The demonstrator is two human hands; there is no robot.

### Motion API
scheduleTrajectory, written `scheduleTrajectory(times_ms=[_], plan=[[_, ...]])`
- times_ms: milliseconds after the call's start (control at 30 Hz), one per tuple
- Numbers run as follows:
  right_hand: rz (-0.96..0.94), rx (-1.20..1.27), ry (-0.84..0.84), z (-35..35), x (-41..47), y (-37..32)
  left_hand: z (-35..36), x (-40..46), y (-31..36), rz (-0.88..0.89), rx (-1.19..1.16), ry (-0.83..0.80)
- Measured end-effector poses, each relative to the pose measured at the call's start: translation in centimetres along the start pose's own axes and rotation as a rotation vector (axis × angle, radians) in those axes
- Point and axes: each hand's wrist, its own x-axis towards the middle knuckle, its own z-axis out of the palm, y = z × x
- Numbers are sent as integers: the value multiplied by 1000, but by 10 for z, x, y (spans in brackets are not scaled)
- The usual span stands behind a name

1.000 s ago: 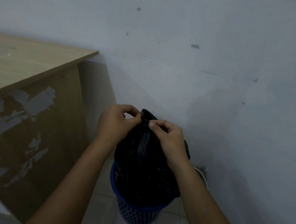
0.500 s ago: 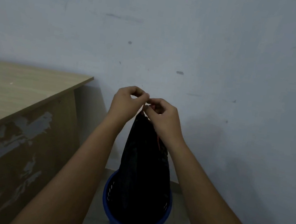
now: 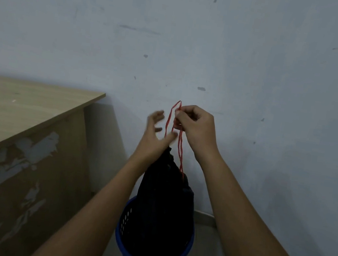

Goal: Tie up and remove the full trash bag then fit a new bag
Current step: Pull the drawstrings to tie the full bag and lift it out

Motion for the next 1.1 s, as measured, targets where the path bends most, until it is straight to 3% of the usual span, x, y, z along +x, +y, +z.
scheduleTrajectory(times_ms=[67, 133, 267, 400, 633, 733, 833, 900, 1033, 1100], plan=[[-6, -8, -9, 3, -1, -4, 10, -11, -24, -62, 72, -198], [-34, -22, -17, 8, 1, -14, 23, -19, -42, -160, 76, -261], [-94, -55, -30, 20, 13, -44, 39, -25, -75, -219, 138, -186], [-95, -38, 19, 27, 23, -61, 40, -24, -94, -283, 52, -95], [-2, 84, 61, 25, 26, -51, 35, -43, -115, -392, 31, -133], [-54, 33, -1, 23, 20, -42, 29, -47, -105, -347, 52, -197], [-77, -39, -60, 20, 21, -38, 22, -38, -81, -265, 193, -13], [-66, -54, -81, 19, 22, -36, 18, -26, -62, -206, 113, 15], [-38, -53, -139, 23, 15, -29, 21, -12, -41, -159, 46, -233], [-22, -38, -166, 23, 12, -26, 27, -13, -44, -128, 110, -257]])
